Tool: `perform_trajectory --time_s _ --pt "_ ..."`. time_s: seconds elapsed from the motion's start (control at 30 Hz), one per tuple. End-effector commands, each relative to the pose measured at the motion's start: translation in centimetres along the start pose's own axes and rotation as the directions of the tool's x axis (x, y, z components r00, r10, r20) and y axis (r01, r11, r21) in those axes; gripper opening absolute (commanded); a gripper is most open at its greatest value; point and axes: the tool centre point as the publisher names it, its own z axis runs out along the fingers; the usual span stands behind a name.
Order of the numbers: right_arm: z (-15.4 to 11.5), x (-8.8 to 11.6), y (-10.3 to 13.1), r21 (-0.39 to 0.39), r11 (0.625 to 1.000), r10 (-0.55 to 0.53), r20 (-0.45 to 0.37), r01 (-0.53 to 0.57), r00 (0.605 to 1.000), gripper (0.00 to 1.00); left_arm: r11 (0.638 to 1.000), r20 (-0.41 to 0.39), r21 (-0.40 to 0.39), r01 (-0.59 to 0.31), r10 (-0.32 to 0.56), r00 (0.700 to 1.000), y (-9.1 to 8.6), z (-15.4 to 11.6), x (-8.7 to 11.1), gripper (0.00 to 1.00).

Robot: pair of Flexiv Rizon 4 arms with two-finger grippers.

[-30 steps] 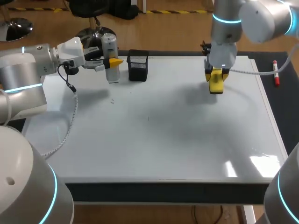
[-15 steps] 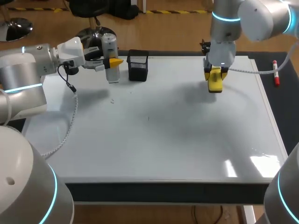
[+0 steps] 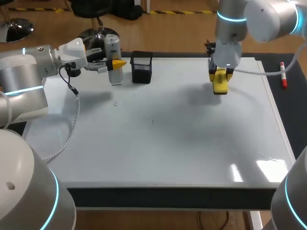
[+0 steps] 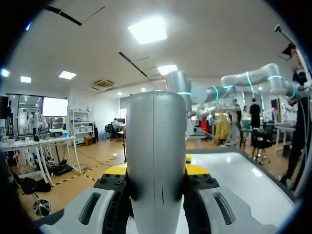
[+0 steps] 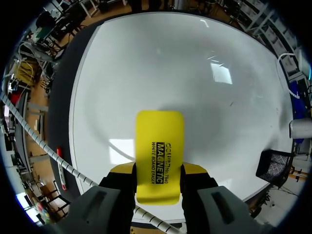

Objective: Pick up the inspection probe, press it on each red-marked spot on the whiteboard one by one, put down the probe, pick up the eraser, and wipe off all the red marks.

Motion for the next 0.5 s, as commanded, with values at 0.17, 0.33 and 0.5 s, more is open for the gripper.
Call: perform_trajectory --time_s 0.17,0.33,0.5 --pt "-0.6 -2.6 -1.9 0.0 0.999 -0.037 -0.019 0.037 0.999 0.0 1.0 0.002 0.002 -0.002 0.002 1.0 0.0 0.1 0.0 0.0" --pt "-0.5 -4.5 -2.9 0.0 0.998 -0.06 -0.022 0.06 0.998 0.0 1.0 0.002 0.002 -0.002 0.002 1.0 0.0 0.1 0.0 0.0" --pt "-0.6 -6.1 -3.8 0.006 0.998 -0.07 -0.013 0.07 0.997 0.0 1.0 0.002 0.002 -0.002 0.002 1.0 0.0 0.1 0.0 0.0"
